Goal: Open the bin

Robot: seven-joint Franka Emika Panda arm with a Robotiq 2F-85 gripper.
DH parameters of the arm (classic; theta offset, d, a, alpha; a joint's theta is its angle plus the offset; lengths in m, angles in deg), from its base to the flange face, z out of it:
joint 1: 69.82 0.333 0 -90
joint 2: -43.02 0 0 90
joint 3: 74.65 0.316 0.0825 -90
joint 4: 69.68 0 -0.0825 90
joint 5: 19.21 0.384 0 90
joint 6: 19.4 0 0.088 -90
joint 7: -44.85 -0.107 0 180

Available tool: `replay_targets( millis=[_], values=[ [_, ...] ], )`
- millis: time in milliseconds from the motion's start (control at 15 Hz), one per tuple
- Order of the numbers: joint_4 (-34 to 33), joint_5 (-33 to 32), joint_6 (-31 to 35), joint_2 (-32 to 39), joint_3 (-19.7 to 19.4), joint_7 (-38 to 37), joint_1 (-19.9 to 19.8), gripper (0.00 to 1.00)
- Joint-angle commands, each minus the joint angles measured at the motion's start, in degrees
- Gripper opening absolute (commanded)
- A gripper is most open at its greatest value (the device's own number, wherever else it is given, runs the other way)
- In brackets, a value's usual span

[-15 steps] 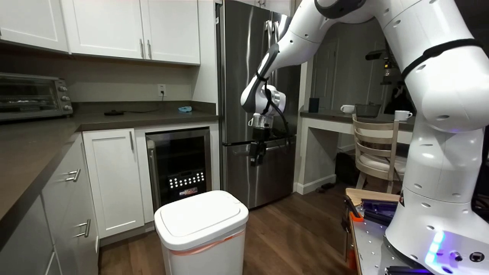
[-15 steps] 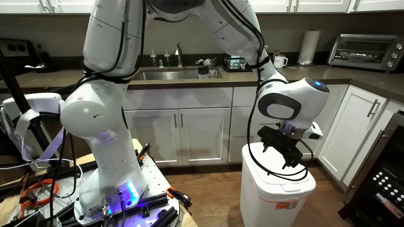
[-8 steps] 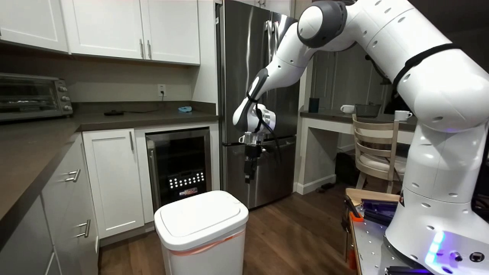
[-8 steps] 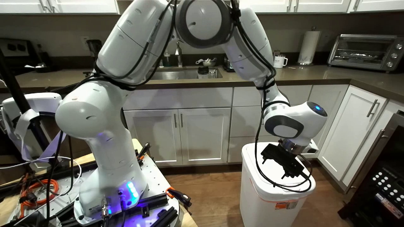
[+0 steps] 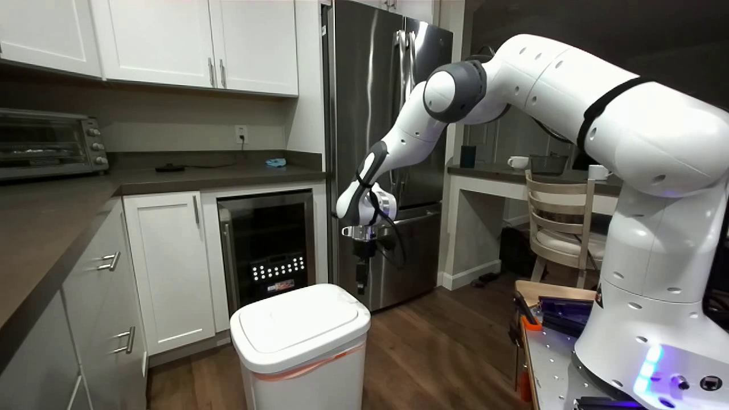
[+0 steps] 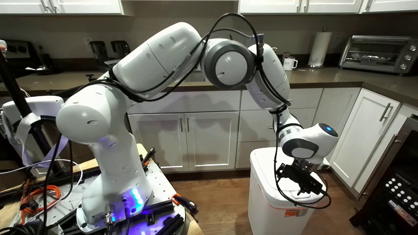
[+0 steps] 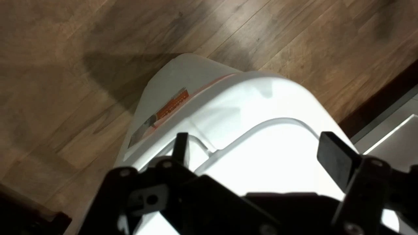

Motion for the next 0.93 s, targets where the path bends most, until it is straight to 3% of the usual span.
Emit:
replay_targets(
  millis=[0, 667, 867],
  values=[
    [-10.0, -3.3, -1.0, 6.7, 1.7, 0.9, -2.0, 0.74],
    [-30.9, -6.3, -4.8, 19.6, 2.7, 1.7, -4.2, 0.07],
    [-34.1, -5.0, -4.8, 22.8, 4.3, 2.7, -6.4, 0.00]
  ],
)
